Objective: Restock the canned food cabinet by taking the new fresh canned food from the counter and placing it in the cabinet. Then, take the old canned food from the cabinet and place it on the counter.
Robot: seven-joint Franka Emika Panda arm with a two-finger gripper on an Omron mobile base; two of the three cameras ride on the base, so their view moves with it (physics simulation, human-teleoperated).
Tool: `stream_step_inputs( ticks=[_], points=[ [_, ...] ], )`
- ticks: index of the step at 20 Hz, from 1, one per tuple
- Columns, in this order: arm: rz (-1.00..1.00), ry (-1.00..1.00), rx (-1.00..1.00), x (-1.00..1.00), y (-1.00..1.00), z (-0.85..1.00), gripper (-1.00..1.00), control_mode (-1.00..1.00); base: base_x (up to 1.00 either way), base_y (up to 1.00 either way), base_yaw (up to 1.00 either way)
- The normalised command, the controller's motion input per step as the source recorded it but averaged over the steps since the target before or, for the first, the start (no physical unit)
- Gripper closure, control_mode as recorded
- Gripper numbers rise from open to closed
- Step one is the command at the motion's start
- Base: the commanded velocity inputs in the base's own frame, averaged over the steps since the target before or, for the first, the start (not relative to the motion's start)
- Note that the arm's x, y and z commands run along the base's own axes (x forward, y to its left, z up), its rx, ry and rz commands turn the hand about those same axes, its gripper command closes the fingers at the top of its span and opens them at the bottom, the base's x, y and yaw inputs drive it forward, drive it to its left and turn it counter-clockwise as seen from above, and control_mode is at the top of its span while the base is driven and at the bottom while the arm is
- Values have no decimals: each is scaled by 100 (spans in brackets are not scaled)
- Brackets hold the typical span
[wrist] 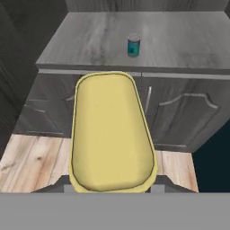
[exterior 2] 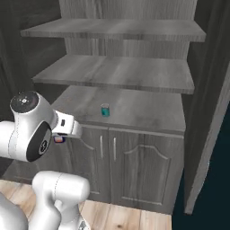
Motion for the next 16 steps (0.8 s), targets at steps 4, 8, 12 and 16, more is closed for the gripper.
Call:
stream_step_inputs(
  ticks=[4, 8, 12, 16],
  points=[
    [0, 0, 0, 0, 0, 0, 100, 100, -100, -6, 0],
    [0, 0, 0, 0, 0, 0, 100, 100, -100, 12, 8],
    [0, 0, 0, 0, 0, 0, 100, 100, -100, 74, 21],
    [0, 0, 0, 0, 0, 0, 100, 100, -68, 100, 27]
  ],
)
